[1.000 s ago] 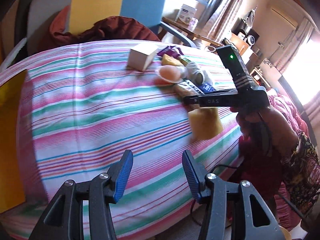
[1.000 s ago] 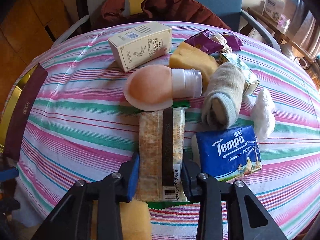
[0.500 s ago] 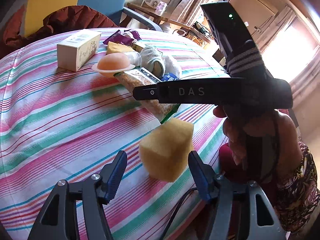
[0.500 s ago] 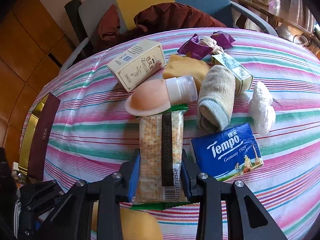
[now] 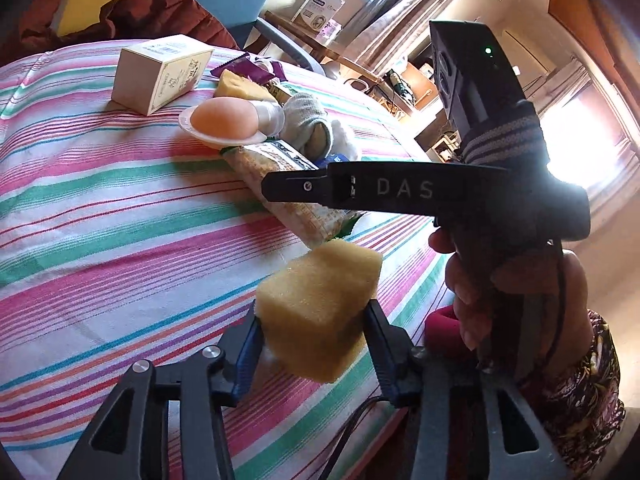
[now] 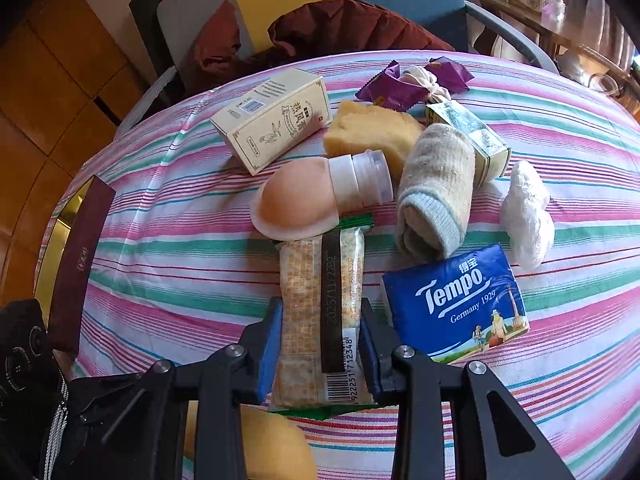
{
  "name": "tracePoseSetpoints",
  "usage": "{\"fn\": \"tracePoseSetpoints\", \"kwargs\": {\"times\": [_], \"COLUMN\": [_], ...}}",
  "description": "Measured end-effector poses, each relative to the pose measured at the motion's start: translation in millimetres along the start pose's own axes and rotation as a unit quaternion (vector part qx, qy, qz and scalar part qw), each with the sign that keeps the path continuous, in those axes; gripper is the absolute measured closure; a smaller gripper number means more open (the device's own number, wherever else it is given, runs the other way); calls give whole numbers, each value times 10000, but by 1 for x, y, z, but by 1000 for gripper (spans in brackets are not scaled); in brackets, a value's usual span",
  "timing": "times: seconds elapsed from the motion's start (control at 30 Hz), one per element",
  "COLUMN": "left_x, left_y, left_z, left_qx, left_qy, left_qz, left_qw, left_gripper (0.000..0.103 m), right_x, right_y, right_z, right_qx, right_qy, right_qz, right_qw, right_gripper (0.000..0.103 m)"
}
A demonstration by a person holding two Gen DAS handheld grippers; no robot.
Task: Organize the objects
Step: 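Grasp the yellow sponge with the left tool while the right tool grasps the cracker packet, then carry the sponge with the left tool while the right tool carries the cracker packet to the tray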
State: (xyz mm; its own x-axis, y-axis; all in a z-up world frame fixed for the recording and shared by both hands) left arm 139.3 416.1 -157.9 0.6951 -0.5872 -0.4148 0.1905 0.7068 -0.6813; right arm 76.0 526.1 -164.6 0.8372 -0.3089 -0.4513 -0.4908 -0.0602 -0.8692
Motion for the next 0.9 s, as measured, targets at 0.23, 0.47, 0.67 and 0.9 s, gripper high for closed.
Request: {"fn": "tracePoseSetpoints", "kwargs": {"times": [0.23,0.47,0.67,0.9], "left_x": [4,4,2,13], "left_y": [-32,-77,-96,-100], "left_z": [-18,-65,-81,-79], "left_qx": [-424,-920,-1489,-1507], "left_qy": [127,-237,11,99], "left_qz": [323,817,1074,1031], "left_qw": [9985,9921,9830,9831], "left_gripper": [56,56,56,56], "right_x": [3,9,12,12], "right_y": [5,14,19,27], "right_z": [-17,-44,-55,-56], "right_qx": [-207,-295,-50,274], "right_qy": [-255,-850,-1343,-1671], "right_qz": [-90,-245,-295,-353], "right_qw": [9994,9956,9905,9849], "right_gripper": [68,67,58,65]}}
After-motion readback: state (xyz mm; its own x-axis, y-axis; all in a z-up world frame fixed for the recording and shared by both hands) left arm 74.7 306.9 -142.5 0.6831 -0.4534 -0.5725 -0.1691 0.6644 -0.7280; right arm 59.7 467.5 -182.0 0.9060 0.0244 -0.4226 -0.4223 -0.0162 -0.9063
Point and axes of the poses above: each gripper's, at about its wrist camera, not at the fingertips, and y roughly the way its jaws point, z to its right, x to its underside, the point moved 10 cm from there along y, roughly the way its jaws point, and after that the axes turned 7 degrees about -y, right-handed, at the moved point
